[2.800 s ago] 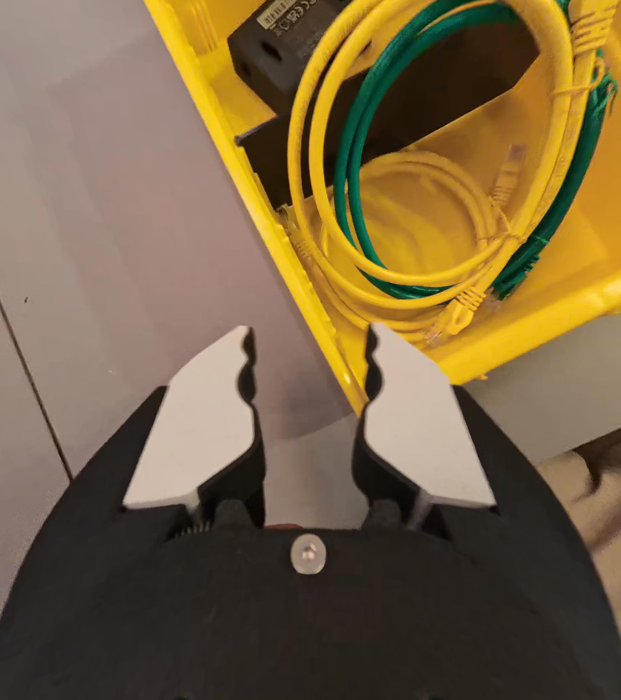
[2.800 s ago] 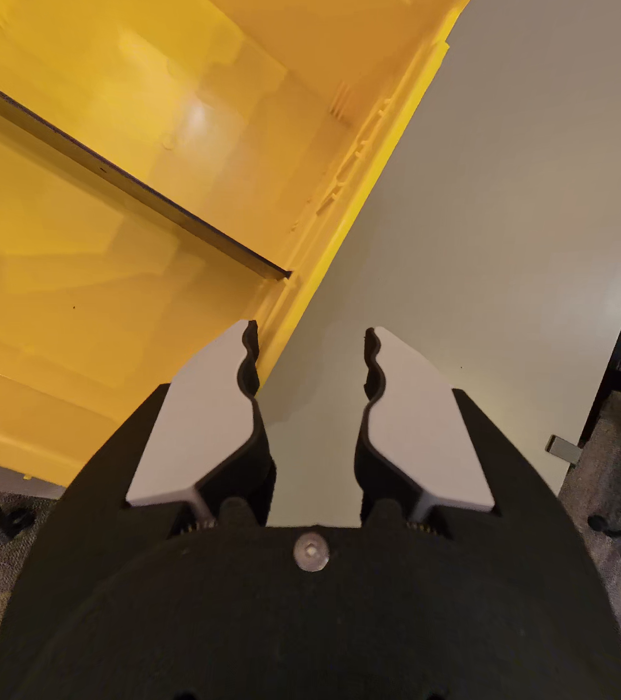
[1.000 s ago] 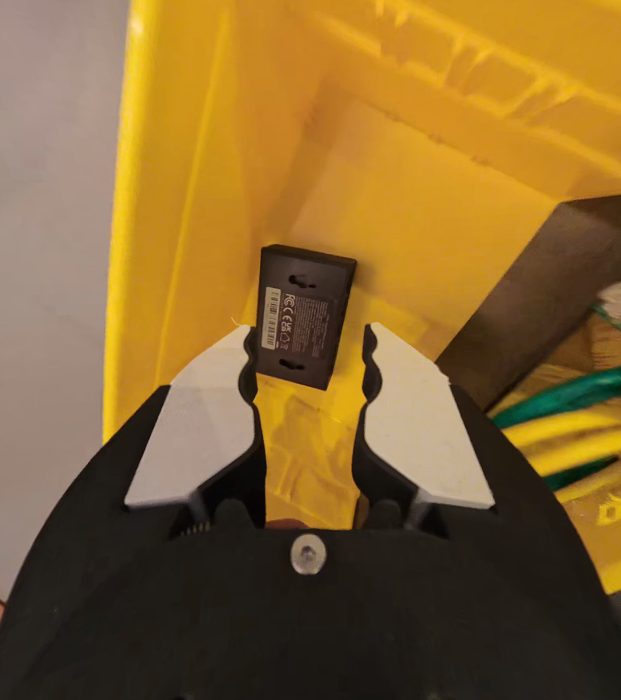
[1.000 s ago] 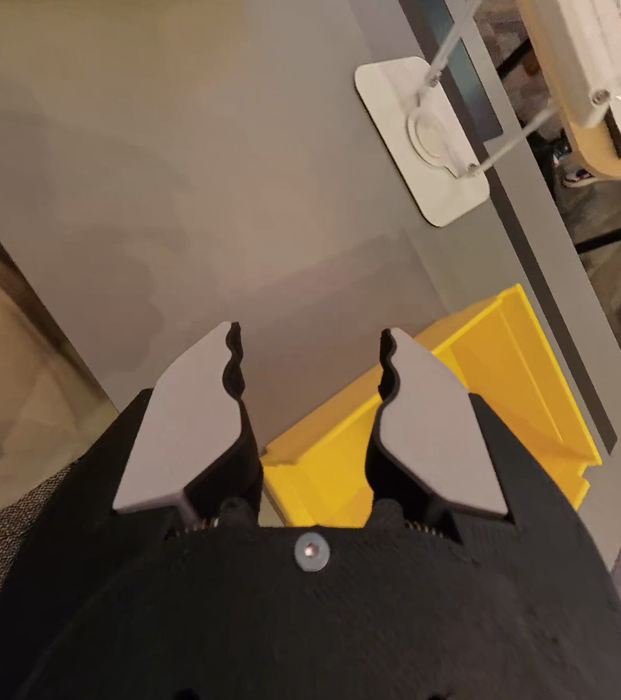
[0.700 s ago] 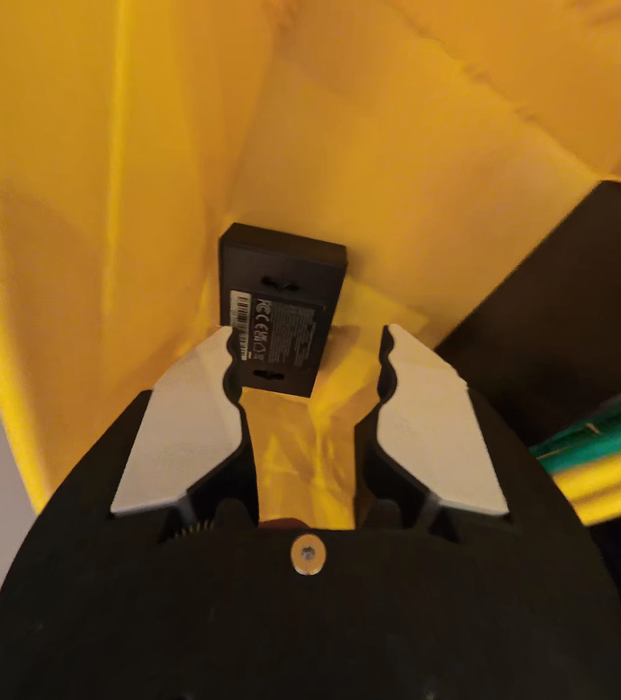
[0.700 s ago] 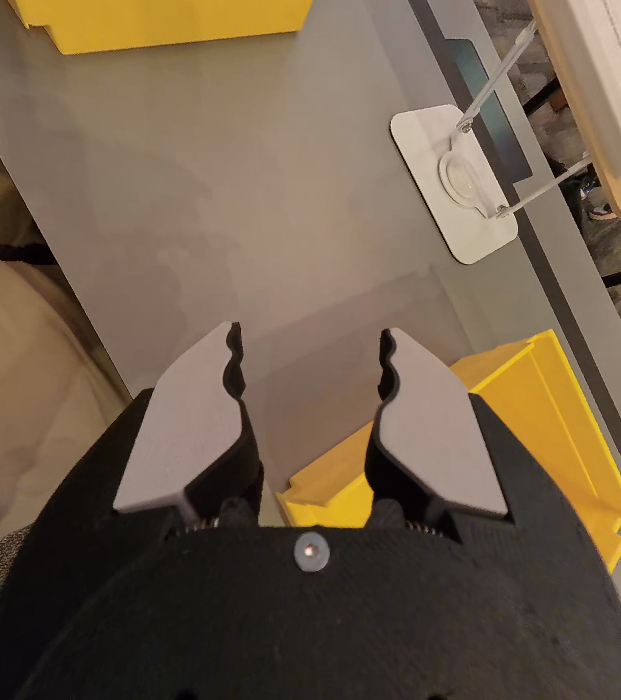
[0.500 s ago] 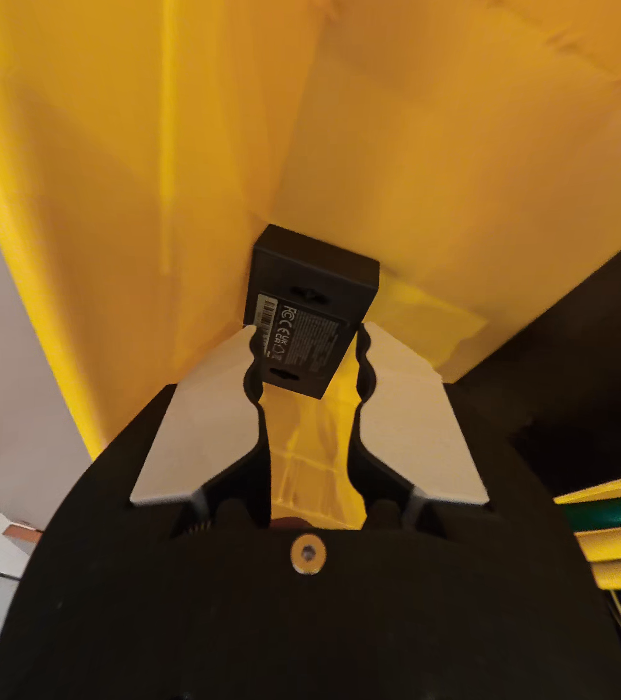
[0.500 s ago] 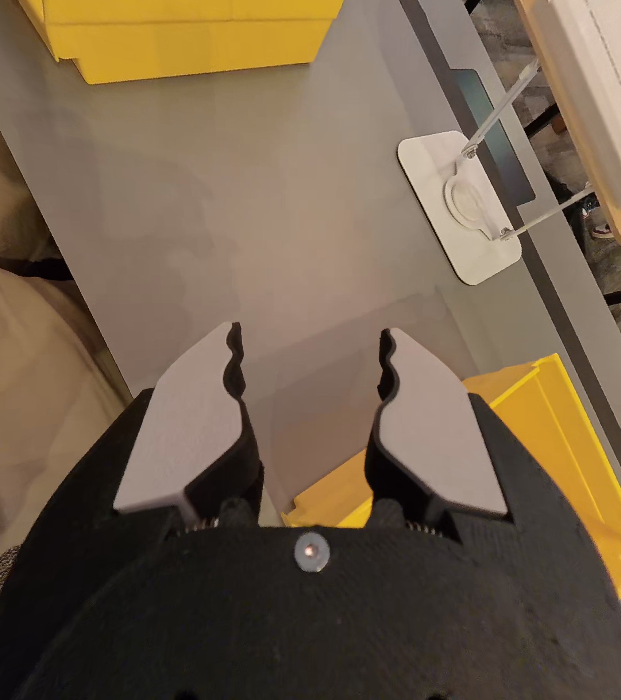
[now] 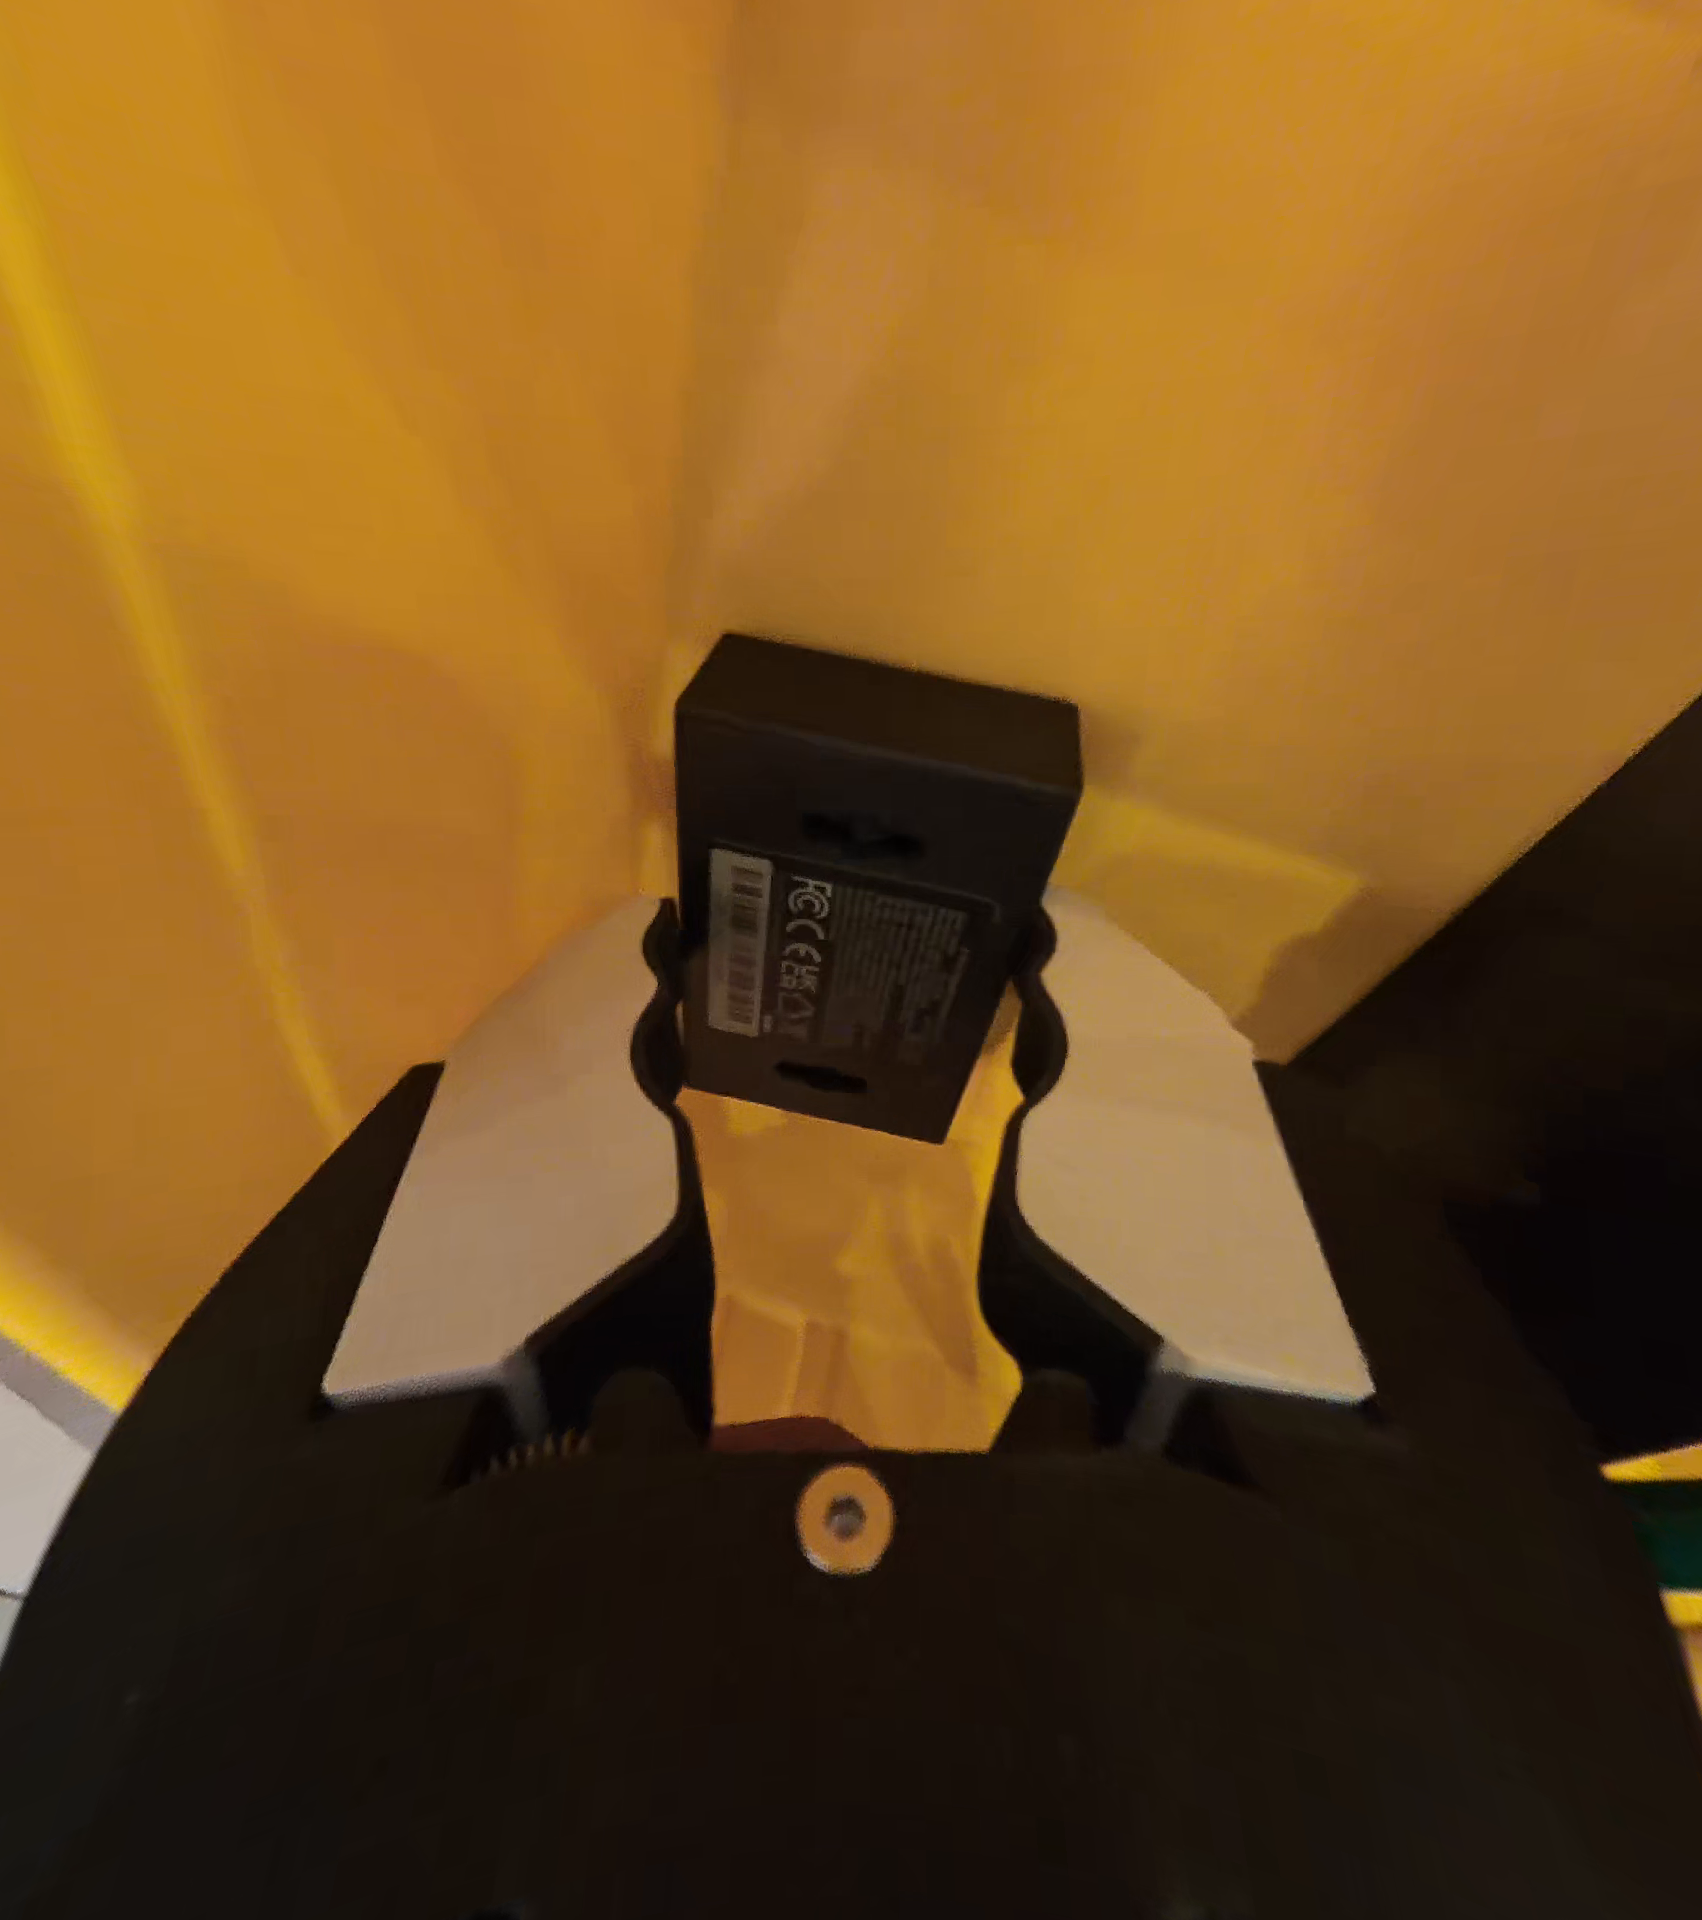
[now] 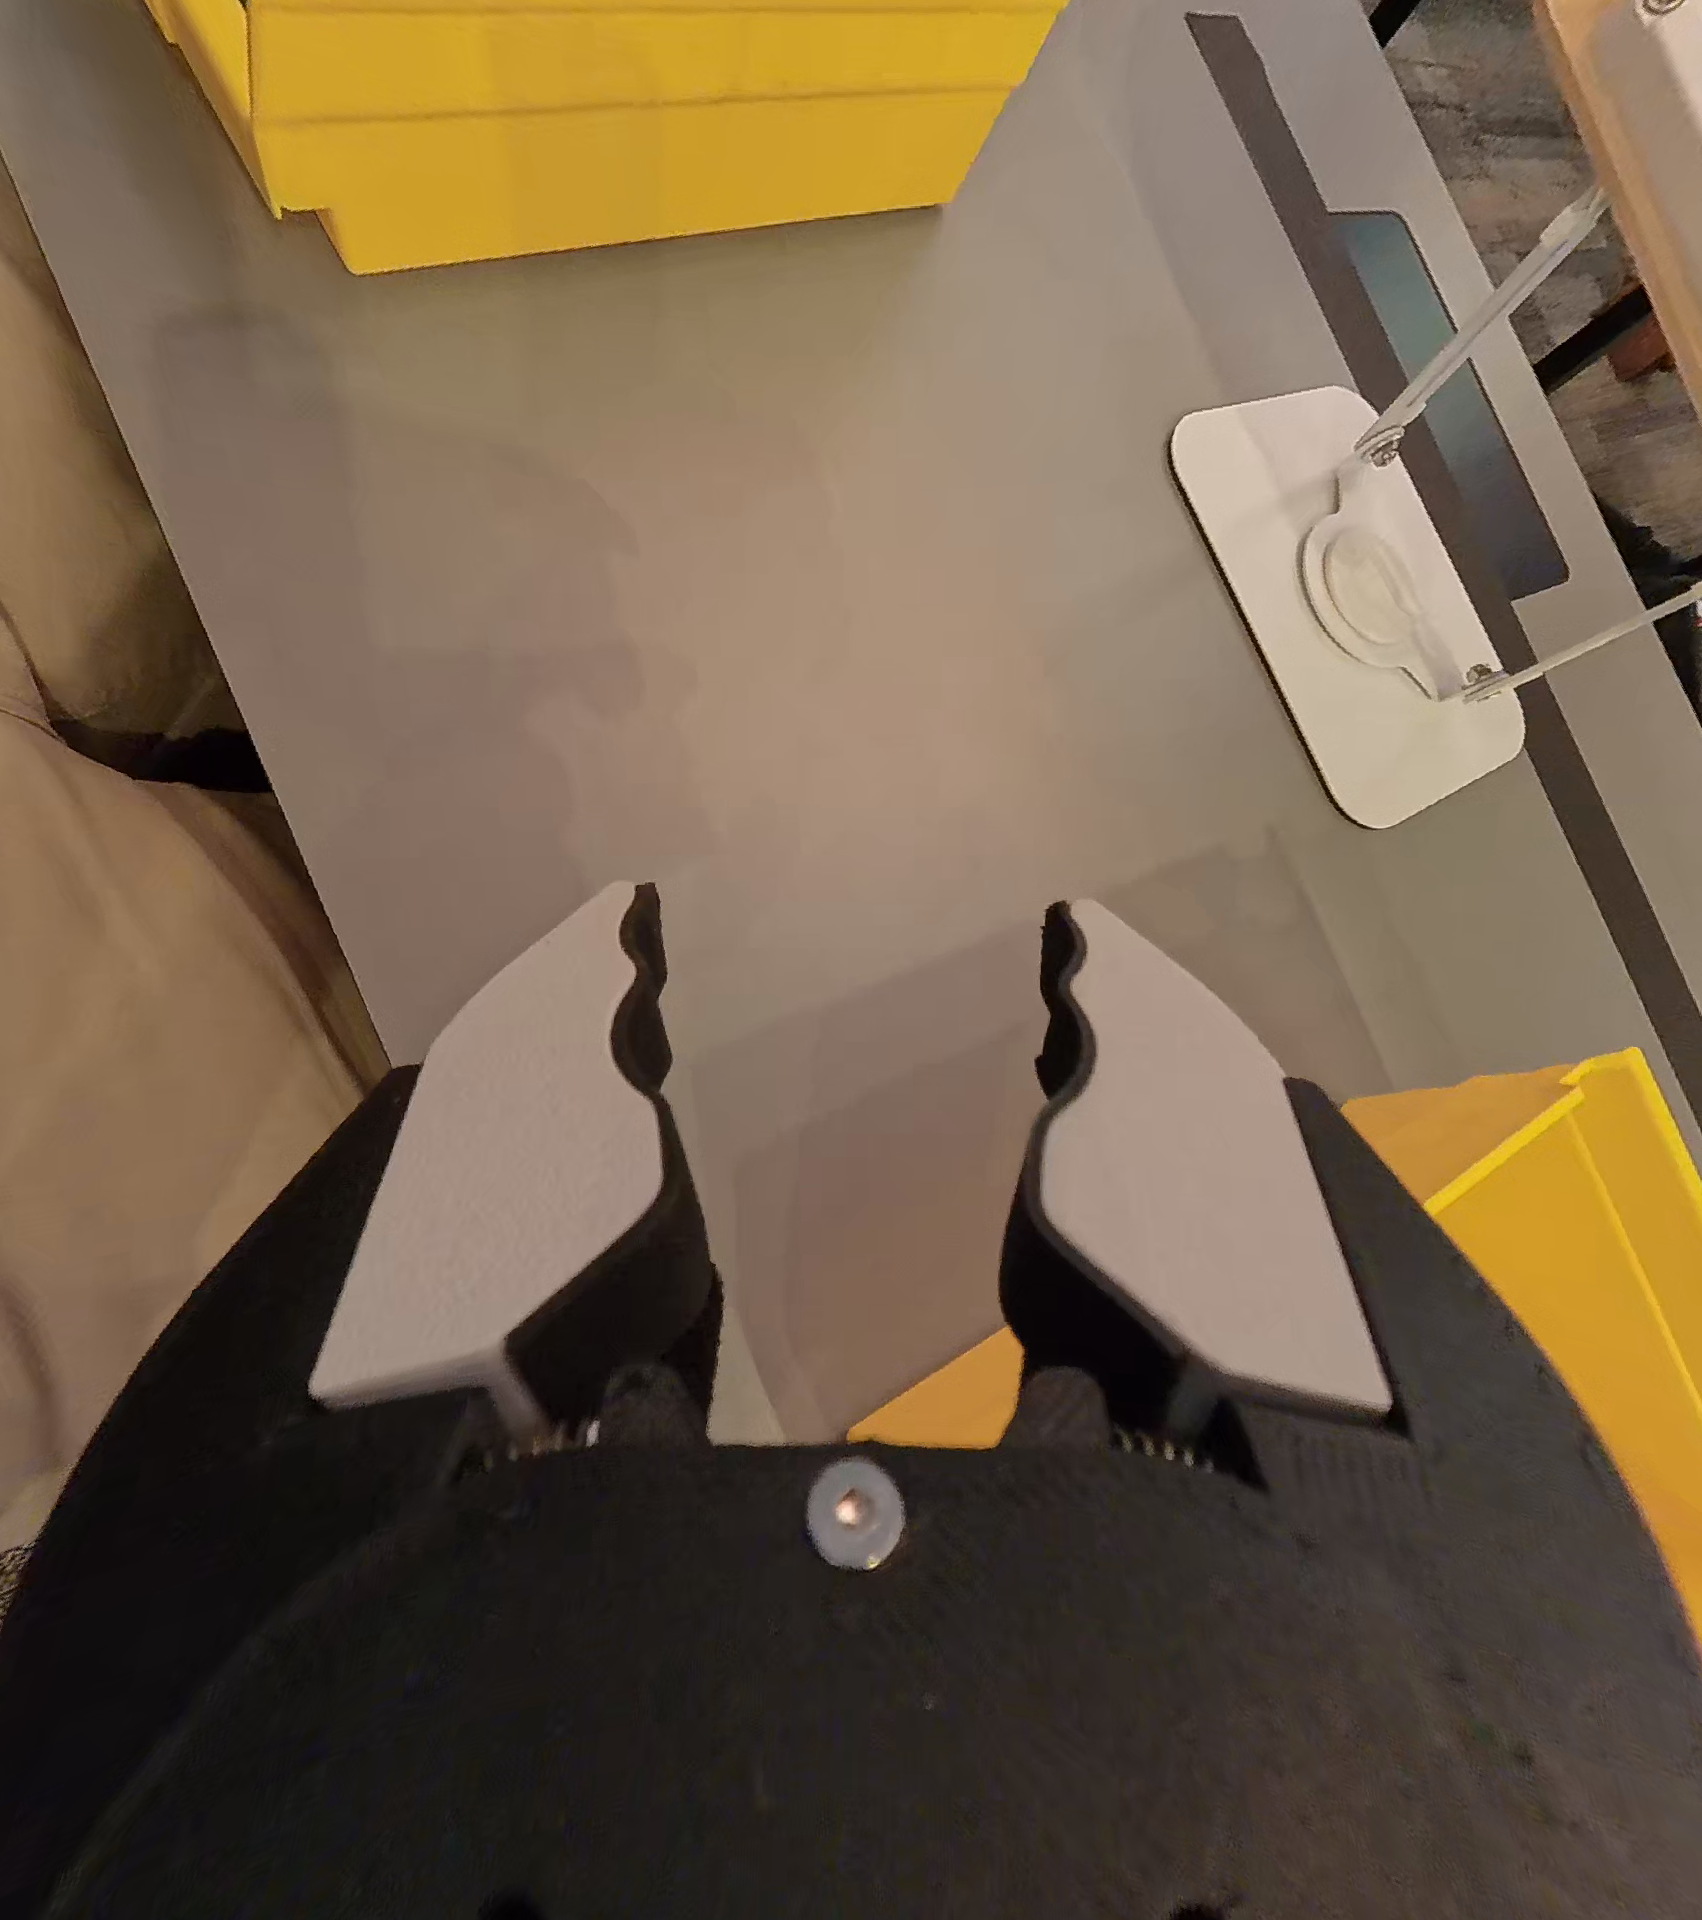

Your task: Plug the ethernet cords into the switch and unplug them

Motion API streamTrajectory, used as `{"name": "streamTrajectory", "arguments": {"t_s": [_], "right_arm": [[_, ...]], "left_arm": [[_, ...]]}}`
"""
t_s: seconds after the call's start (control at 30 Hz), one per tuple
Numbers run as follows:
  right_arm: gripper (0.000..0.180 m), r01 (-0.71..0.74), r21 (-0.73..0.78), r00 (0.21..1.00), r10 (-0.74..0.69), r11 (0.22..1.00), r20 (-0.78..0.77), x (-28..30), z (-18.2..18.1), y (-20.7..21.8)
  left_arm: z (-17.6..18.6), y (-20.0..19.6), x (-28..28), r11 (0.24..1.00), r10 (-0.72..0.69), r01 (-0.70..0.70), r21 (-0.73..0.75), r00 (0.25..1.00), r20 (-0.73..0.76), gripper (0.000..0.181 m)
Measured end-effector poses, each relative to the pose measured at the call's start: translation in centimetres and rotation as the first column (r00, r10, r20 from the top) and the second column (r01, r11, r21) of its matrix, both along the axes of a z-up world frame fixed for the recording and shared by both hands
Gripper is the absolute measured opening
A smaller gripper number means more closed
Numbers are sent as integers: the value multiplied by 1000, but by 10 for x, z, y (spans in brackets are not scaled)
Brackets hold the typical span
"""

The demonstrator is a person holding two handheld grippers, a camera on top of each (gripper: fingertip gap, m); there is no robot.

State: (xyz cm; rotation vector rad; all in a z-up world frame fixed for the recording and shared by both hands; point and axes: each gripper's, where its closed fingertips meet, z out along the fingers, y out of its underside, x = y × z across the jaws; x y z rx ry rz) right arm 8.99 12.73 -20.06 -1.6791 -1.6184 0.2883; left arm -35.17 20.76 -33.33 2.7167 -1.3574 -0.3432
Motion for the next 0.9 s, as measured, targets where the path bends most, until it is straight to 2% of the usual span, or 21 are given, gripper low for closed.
{"name": "streamTrajectory", "arguments": {"t_s": [0.13,0.23,0.3,0.4,0.5,0.57,0.67,0.77,0.9], "right_arm": [[70,-15,-20,1000,15,1000,-5,-4,-3,-1],[70,-40,-73,998,37,997,-44,-11,-4,-4],[70,-53,-110,996,45,993,-75,-16,-2,-5],[68,-89,-217,984,53,972,-167,-31,7,-6],[67,-101,-346,957,-4,933,-291,-50,23,4],[67,-118,-413,938,-36,903,-346,-66,33,12],[69,-218,-535,891,-57,816,-451,-98,49,16],[72,-293,-608,862,-72,738,-502,-124,58,18],[71,-350,-679,843,-98,646,-528,-146,61,15]], "left_arm": [[1,-1,-1,997,-83,83,-2,996,-13,60],[8,0,7,992,-119,118,52,993,14,60],[25,3,13,979,-171,170,115,985,-8,60],[72,10,35,932,-260,263,251,965,-45,60],[129,9,77,827,-405,425,367,904,-133,60],[164,3,114,722,-502,551,419,833,-232,60],[199,-14,173,557,-598,706,438,707,-378,60],[209,-31,218,426,-645,821,381,571,-508,60],[203,-41,256,318,-671,896,310,444,-595,59]]}}
